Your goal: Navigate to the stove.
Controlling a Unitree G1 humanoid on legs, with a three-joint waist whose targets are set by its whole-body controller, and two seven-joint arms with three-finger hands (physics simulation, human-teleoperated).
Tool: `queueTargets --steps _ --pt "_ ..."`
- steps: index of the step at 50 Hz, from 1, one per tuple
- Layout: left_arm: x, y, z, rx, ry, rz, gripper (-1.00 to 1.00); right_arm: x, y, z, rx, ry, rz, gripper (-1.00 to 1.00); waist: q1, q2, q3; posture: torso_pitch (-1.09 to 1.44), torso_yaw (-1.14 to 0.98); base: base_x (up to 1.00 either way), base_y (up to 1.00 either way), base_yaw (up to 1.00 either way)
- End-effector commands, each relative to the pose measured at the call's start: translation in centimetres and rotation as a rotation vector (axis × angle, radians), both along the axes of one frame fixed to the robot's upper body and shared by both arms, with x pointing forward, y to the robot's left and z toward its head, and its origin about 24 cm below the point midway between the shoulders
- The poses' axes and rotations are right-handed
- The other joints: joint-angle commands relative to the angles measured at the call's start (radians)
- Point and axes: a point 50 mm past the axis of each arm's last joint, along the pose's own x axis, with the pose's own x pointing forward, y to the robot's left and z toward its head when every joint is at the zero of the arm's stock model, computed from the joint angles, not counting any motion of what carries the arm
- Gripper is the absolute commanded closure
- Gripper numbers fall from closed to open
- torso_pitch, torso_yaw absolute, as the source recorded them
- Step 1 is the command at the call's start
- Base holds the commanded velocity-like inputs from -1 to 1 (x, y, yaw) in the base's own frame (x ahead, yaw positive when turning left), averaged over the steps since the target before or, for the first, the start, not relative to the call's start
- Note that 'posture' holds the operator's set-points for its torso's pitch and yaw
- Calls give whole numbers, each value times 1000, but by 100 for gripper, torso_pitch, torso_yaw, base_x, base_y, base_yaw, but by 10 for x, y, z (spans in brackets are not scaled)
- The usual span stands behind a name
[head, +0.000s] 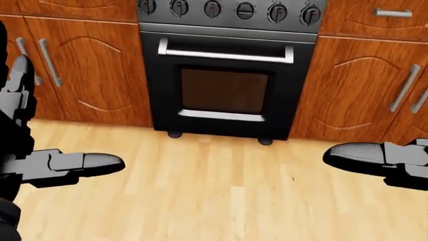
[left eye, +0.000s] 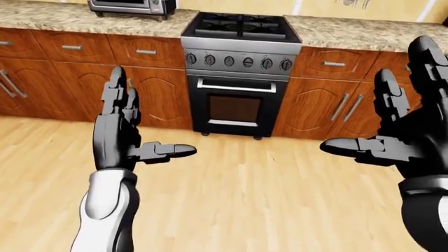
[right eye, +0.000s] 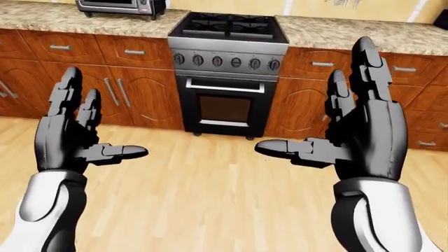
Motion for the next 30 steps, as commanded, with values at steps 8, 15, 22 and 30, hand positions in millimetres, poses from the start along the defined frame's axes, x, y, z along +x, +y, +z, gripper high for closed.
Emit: queueTargets --steps 8,15,22,30 --pt "-7 1 15 16 -94 11 -100 -5 1 10 -13 -78 3 -100 -12 53 -10 0 0 26 -9 0" --pt "-7 2 15 14 -94 12 -100 -5 1 9 -13 -77 2 -100 0 113 -24 0 0 26 -9 0" --pt "-8 2 15 14 -93 12 -100 -6 1 10 -14 -76 2 -100 18 55 -24 0 0 26 -9 0" --pt "-8 1 16 15 -94 11 -100 -6 0 11 -12 -77 0 -100 -4 3 -23 0 0 25 -9 0"
